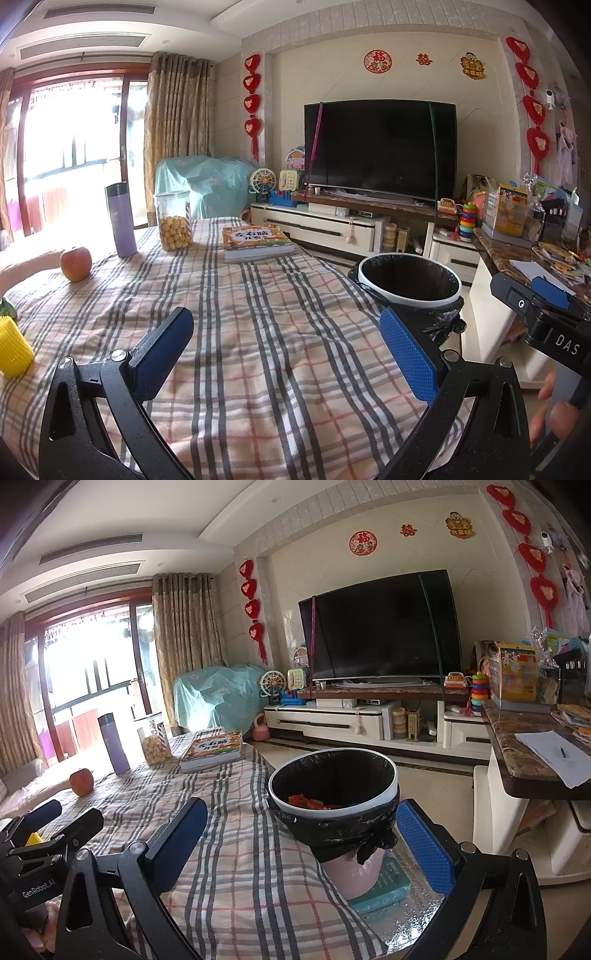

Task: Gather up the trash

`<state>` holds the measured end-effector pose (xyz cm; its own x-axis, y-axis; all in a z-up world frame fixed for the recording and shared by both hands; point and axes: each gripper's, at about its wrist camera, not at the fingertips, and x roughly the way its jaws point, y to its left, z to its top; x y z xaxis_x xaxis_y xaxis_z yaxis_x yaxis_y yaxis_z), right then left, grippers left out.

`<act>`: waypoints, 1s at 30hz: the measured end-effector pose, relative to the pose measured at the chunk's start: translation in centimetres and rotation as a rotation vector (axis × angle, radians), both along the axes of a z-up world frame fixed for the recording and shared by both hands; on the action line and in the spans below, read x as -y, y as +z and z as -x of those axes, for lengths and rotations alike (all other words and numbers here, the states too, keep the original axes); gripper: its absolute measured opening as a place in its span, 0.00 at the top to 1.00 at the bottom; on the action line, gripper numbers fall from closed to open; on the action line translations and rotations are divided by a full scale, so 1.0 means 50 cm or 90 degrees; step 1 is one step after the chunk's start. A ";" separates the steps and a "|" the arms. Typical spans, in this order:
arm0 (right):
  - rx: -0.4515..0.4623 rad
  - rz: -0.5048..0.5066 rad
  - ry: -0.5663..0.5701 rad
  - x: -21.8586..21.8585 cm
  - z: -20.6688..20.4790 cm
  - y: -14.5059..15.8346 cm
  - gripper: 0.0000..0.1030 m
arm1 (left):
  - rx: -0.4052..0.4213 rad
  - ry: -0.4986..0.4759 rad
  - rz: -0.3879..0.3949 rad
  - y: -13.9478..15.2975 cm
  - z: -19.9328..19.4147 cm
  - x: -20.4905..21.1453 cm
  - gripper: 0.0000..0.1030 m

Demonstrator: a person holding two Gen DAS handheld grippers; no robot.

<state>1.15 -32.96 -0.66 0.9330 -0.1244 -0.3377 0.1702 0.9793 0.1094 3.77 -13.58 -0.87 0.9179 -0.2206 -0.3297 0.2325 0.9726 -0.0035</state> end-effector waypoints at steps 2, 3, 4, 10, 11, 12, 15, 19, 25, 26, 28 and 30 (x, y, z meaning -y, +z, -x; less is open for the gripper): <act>0.000 -0.001 0.000 0.001 0.000 0.000 0.00 | 0.000 -0.001 0.000 0.000 0.000 0.000 0.00; 0.000 -0.001 0.000 0.002 0.000 0.000 0.00 | 0.000 0.000 0.000 0.000 0.000 0.000 0.00; 0.001 -0.002 0.000 0.001 0.000 0.000 0.00 | 0.001 0.001 0.000 0.001 0.000 -0.001 0.00; 0.000 -0.002 0.001 0.002 0.001 0.001 0.00 | 0.001 0.000 0.000 0.001 0.001 -0.001 0.00; 0.000 -0.002 0.001 0.001 0.001 0.001 0.00 | 0.001 0.000 0.000 0.001 0.001 0.000 0.00; 0.000 -0.002 0.001 0.002 0.001 0.001 0.00 | 0.001 0.000 0.000 0.000 0.000 0.000 0.00; 0.001 -0.003 0.001 0.003 0.001 0.000 0.00 | 0.000 0.000 0.000 0.000 0.000 0.001 0.00; 0.001 -0.003 0.002 -0.001 -0.001 0.002 0.00 | 0.001 0.000 0.001 0.000 0.001 0.000 0.00; 0.003 -0.005 0.006 -0.006 0.000 0.007 0.00 | 0.000 0.000 0.000 0.000 0.001 0.000 0.00; 0.003 -0.006 0.007 -0.003 0.000 0.007 0.00 | 0.000 -0.001 0.000 0.001 0.001 0.002 0.00; 0.004 -0.008 0.008 -0.004 0.000 0.008 0.00 | -0.001 -0.001 0.000 0.001 0.000 0.002 0.00; 0.003 -0.009 0.009 -0.003 -0.001 0.007 0.00 | -0.002 -0.001 0.000 0.002 0.000 0.003 0.00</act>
<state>1.22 -32.81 -0.29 0.9363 -0.1065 -0.3347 0.1556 0.9801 0.1234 3.78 -13.74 -0.79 0.9166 -0.2226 -0.3320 0.2346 0.9721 -0.0043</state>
